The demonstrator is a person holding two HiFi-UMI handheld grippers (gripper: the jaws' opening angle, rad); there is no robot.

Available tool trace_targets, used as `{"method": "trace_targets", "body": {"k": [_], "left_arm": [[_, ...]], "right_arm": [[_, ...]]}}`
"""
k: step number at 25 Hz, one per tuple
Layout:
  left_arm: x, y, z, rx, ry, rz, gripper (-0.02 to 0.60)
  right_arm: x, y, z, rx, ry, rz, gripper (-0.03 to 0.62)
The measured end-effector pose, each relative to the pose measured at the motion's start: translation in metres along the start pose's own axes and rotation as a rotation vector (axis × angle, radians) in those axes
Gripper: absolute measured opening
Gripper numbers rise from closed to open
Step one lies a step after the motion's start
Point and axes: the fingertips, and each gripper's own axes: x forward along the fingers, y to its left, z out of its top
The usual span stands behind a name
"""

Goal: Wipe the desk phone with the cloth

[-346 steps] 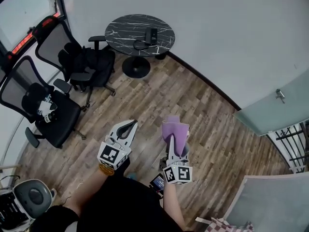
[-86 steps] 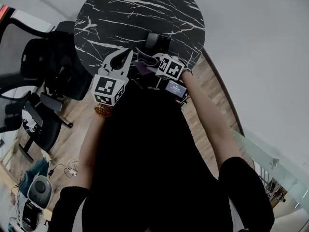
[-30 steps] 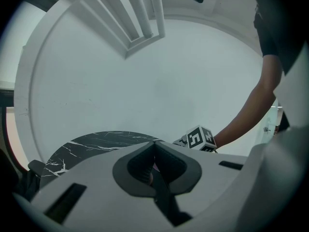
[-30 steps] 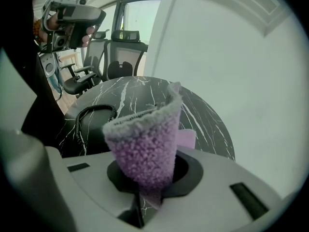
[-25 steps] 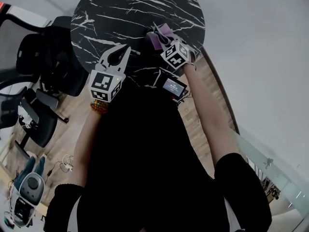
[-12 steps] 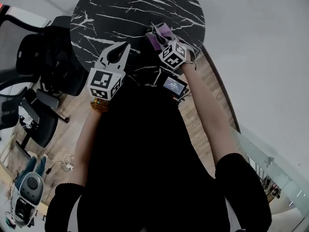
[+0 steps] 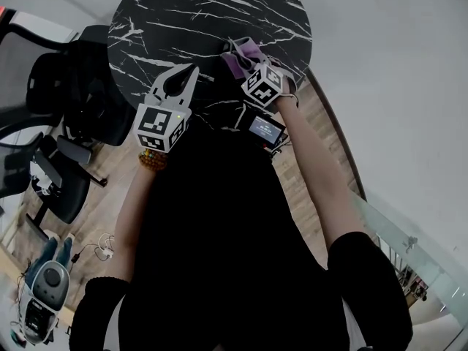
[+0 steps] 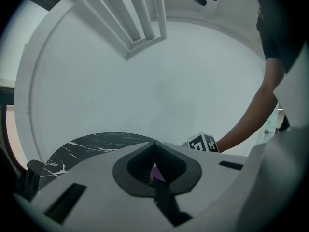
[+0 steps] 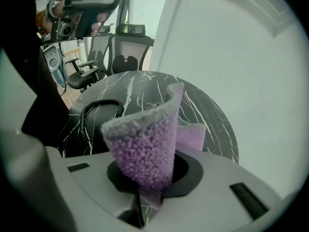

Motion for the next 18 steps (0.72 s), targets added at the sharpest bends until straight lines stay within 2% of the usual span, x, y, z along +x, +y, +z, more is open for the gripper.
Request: {"method": "trace_targets", "body": {"k": [18], "left_arm": [[0.001,-0.003,-0.001,0.007,0.004,-0.014,0.012]], "right_arm": [[0.002,0.025,-0.002,0.009,0.023,0.079,0.064]]}}
